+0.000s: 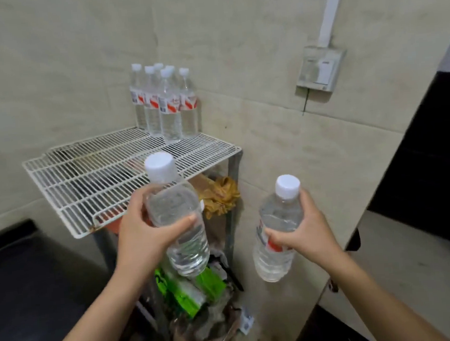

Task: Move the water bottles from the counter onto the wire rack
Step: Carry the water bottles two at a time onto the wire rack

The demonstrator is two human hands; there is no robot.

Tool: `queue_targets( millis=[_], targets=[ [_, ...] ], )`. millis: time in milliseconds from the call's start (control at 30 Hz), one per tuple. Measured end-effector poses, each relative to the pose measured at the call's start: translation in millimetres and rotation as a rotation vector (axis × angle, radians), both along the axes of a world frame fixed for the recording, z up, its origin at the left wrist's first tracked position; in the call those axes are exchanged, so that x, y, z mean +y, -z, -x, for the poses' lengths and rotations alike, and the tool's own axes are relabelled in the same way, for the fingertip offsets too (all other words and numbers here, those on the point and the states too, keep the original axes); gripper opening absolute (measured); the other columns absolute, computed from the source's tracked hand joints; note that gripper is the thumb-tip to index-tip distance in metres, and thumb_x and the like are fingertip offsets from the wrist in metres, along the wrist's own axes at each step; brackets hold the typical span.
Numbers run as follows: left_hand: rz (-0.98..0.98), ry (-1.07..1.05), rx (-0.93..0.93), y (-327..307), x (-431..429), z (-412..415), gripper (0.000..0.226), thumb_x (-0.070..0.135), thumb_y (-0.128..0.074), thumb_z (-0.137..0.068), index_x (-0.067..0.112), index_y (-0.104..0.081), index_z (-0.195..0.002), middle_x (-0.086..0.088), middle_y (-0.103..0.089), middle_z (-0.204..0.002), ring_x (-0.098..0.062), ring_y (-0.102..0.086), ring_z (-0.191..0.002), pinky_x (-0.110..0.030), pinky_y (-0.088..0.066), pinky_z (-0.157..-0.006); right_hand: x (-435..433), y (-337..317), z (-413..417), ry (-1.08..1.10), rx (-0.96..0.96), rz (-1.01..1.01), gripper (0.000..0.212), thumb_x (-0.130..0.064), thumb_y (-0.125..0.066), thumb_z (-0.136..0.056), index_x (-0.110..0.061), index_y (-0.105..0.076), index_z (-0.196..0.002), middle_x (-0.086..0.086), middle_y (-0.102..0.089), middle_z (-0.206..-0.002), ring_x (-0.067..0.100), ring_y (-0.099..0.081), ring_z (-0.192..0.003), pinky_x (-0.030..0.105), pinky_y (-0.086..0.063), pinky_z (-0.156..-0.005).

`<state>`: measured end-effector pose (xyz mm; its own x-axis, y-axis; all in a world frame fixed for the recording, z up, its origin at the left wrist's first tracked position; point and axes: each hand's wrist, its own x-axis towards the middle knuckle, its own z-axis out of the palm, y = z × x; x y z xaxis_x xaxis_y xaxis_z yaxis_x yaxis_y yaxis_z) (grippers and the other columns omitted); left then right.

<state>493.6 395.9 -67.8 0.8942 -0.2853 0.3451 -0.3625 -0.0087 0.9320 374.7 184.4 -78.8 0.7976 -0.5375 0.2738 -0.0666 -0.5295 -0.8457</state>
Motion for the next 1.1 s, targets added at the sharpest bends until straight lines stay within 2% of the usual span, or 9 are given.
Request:
queue_targets(
  millis=[133, 267, 367, 433, 533, 667, 767, 867, 1100],
  targets=[
    [0.053, -0.037, -0.053, -28.9, -29.1, -45.7, 0.053, 0.018, -0.086, -0.051, 0.039, -0.052, -0.086, 0.011, -0.063, -0.094, 0.001, -0.063, -0.082, -0.024, -0.048, -0.072, -32.1, -26.5, -66.8, -0.078, -0.150, -0.050, 0.066, -0.018, -0.083, -0.051, -0.035, -0.042, -0.100, -0.018, -0.055, -0.097, 0.015, -0.058, -0.096, 0.037, -0.049, -0.089],
    [0.097, -0.070, -0.063, -44.9, -57.0, -95.5, 0.055, 0.019, -0.084, -0.053, 0.034, -0.052, -0.095, 0.005, -0.063, -0.100, -0.012, -0.063, -0.091, -0.034, -0.053, -0.077, -57.3, -52.4, -131.3, -0.155, -0.254, -0.081, 0.065, -0.012, -0.083, -0.054, -0.036, -0.041, -0.097, -0.017, -0.054, -0.099, 0.001, -0.056, -0.092, 0.021, -0.047, -0.080],
    [0.138, -0.086, -0.037, -55.0, -80.9, -129.2, 0.065, 0.029, -0.080, -0.046, 0.027, -0.050, -0.103, 0.006, -0.061, -0.101, -0.013, -0.062, -0.092, -0.030, -0.052, -0.071, -76.1, -69.5, -172.9, -0.195, -0.278, -0.050, 0.070, -0.011, -0.082, -0.056, -0.032, -0.038, -0.106, -0.015, -0.054, -0.101, -0.001, -0.055, -0.092, 0.013, -0.046, -0.077],
    [0.139, -0.102, -0.033, -59.2, -95.0, -151.4, 0.064, 0.025, -0.081, -0.049, 0.028, -0.048, -0.104, 0.004, -0.060, -0.103, -0.017, -0.060, -0.095, -0.031, -0.053, -0.072, -87.0, -75.6, -198.0, -0.195, -0.305, -0.047, 0.071, -0.008, -0.082, -0.060, -0.029, -0.036, -0.110, -0.008, -0.054, -0.105, 0.003, -0.055, -0.093, 0.014, -0.046, -0.077],
    [0.137, -0.163, -0.023, -56.4, -115.0, -183.7, 0.060, 0.028, -0.082, -0.053, 0.033, -0.048, -0.103, -0.002, -0.060, -0.112, -0.024, -0.060, -0.102, -0.042, -0.055, -0.082, -100.3, -76.6, -230.3, -0.175, -0.353, -0.097, 0.075, -0.019, -0.077, -0.051, -0.028, -0.036, -0.113, -0.003, -0.055, -0.108, 0.012, -0.057, -0.097, 0.023, -0.048, -0.082],
    [0.098, -0.253, -0.008, -51.5, -140.8, -217.1, 0.073, 0.045, -0.081, -0.044, 0.030, -0.051, -0.108, -0.001, -0.063, -0.110, -0.023, -0.062, -0.099, -0.047, -0.055, -0.084, -119.3, -74.1, -265.1, -0.153, -0.405, -0.136, 0.067, -0.018, -0.078, -0.050, -0.036, -0.038, -0.101, -0.015, -0.053, -0.100, 0.005, -0.057, -0.092, 0.021, -0.047, -0.082],
    [0.062, -0.306, -0.014, -45.1, -163.2, -233.8, 0.069, 0.036, -0.082, -0.053, 0.026, -0.048, -0.112, -0.002, -0.061, -0.112, -0.023, -0.061, -0.098, -0.047, -0.054, -0.085, -135.0, -75.4, -288.7, -0.223, -0.379, -0.136, 0.073, -0.004, -0.080, -0.062, -0.033, -0.033, -0.110, -0.010, -0.053, -0.101, 0.014, -0.057, -0.098, 0.026, -0.048, -0.084],
    [0.028, -0.350, 0.015, -39.4, -184.7, -249.6, 0.073, 0.044, -0.081, -0.048, 0.031, -0.046, -0.111, -0.001, -0.061, -0.112, -0.023, -0.061, -0.097, -0.047, -0.053, -0.085, -146.2, -78.3, -315.4, -0.296, -0.327, -0.140, 0.076, -0.003, -0.077, -0.064, -0.033, -0.030, -0.114, -0.002, -0.052, -0.110, 0.018, -0.055, -0.105, 0.034, -0.048, -0.090],
    [-0.047, -0.490, 0.048, -36.4, -220.7, -281.9, 0.058, 0.035, -0.081, -0.059, 0.031, -0.040, -0.101, 0.003, -0.056, -0.099, -0.019, -0.058, -0.086, -0.036, -0.053, -0.077, -163.3, -83.5, -382.3, -0.387, -0.202, -0.135, 0.081, -0.007, -0.079, -0.065, -0.022, -0.029, -0.128, 0.001, -0.050, -0.115, 0.016, -0.051, -0.106, 0.025, -0.045, -0.084]
  ],
)
